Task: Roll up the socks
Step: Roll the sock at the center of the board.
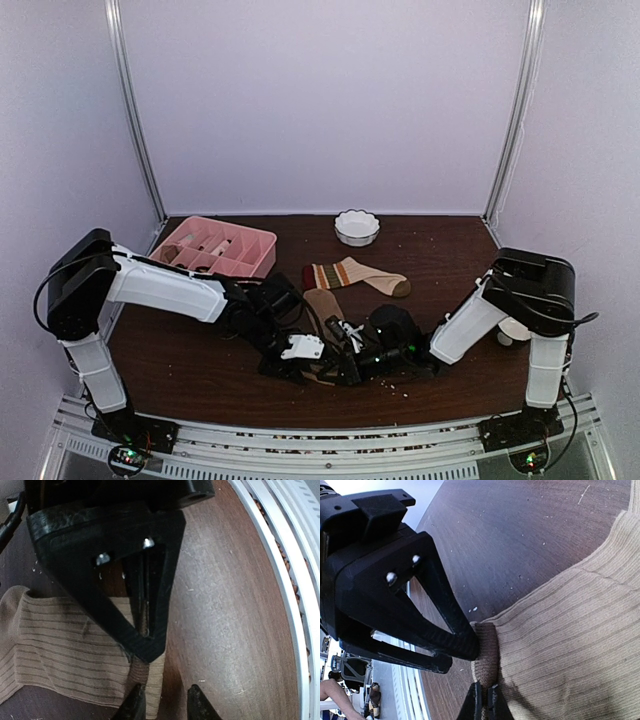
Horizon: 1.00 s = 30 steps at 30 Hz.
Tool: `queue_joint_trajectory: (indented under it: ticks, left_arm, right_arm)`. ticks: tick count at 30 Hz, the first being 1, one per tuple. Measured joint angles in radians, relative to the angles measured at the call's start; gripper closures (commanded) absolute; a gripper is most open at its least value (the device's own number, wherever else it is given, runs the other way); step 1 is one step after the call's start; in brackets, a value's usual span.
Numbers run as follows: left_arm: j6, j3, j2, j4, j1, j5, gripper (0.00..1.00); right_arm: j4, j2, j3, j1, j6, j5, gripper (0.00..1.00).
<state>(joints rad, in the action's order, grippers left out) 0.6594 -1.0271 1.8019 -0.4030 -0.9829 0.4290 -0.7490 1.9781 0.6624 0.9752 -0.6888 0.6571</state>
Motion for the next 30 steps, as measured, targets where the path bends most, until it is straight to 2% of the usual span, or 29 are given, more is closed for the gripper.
queue_joint_trajectory:
  ticks: [6, 12, 15, 18, 24, 30]
  left_arm:
    - [-0.002, 0.0, 0.003, 0.014, 0.0, -0.023, 0.71]
    - [-0.003, -0.018, 0.037, 0.008, -0.001, -0.026, 0.91]
    - [-0.01, -0.052, 0.063, -0.006, 0.0, -0.025, 1.0]
    - [-0.024, -0.077, 0.078, -0.033, 0.004, -0.01, 1.0]
    - [-0.059, -0.132, 0.132, -0.089, 0.047, 0.094, 1.0]
    - [-0.077, -0.193, 0.185, -0.206, 0.095, 0.199, 1.0]
  right_arm:
    - [-0.005, 0.003, 0.0, -0.002, -0.002, 0.006, 1.0]
    - [-0.018, 0.004, -0.003, -0.005, -0.013, 0.013, 1.0]
    - [-0.032, 0.002, -0.01, -0.005, -0.011, 0.007, 0.93]
    - [-0.029, -0.016, -0.03, -0.006, 0.009, -0.023, 0.84]
    - [-0.02, -0.118, -0.12, -0.011, 0.056, -0.127, 0.77]
    - [-0.001, -0.283, -0.278, -0.011, 0.125, -0.289, 0.7]
